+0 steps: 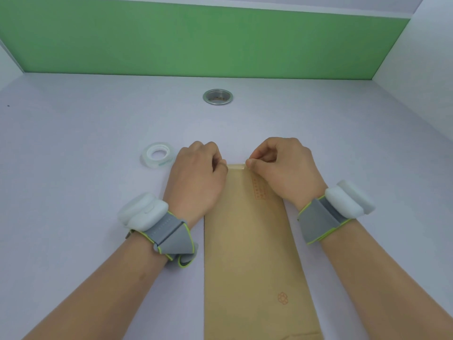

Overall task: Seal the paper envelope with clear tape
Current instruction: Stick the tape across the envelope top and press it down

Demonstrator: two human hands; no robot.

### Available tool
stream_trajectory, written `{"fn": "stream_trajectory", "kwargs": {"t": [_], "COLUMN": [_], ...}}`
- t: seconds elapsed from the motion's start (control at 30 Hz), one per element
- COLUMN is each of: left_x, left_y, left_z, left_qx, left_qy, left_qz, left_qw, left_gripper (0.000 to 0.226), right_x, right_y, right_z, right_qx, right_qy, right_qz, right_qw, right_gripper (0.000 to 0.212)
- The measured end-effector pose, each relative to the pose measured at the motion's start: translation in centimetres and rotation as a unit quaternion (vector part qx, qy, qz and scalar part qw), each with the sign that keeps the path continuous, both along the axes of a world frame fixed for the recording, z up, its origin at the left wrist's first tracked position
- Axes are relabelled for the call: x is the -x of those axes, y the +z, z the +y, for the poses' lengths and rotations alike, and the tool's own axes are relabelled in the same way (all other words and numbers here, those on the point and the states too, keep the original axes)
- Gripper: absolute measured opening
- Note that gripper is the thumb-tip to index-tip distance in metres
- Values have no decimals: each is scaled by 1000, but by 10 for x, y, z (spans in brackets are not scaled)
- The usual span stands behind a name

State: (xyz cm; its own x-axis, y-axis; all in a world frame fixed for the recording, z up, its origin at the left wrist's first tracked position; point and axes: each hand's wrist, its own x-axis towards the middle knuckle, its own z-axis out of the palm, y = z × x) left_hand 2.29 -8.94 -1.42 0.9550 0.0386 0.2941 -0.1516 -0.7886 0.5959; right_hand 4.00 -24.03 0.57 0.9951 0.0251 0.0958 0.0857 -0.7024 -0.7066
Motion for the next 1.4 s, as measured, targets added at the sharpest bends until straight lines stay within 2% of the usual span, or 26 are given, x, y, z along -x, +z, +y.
{"fn": "stream_trajectory", "kwargs": {"t": [0.63, 0.87, 1.07, 1.4], "left_x": [0, -3, -2, -2], "left_y": [-1, -2, -2, -2], "left_z": [-2, -1, 2, 3], "left_qx": [-36, -5, 55, 27], "left_qy": [4, 13, 18, -16], "left_qz": [8, 2, 0, 1], "left_qw": [999, 1000, 998, 1000], "left_gripper": [12, 8, 14, 21], "right_x": [0, -2, 0, 3], "right_y": [-2, -6, -8, -10], "right_z": [7, 6, 5, 9], "right_qx": [25, 58, 64, 64], "right_qy": [2, 20, 28, 34], "right_qz": [-5, -15, -26, -24], "right_qw": [1000, 998, 997, 997], "right_gripper": [9, 11, 16, 18]}}
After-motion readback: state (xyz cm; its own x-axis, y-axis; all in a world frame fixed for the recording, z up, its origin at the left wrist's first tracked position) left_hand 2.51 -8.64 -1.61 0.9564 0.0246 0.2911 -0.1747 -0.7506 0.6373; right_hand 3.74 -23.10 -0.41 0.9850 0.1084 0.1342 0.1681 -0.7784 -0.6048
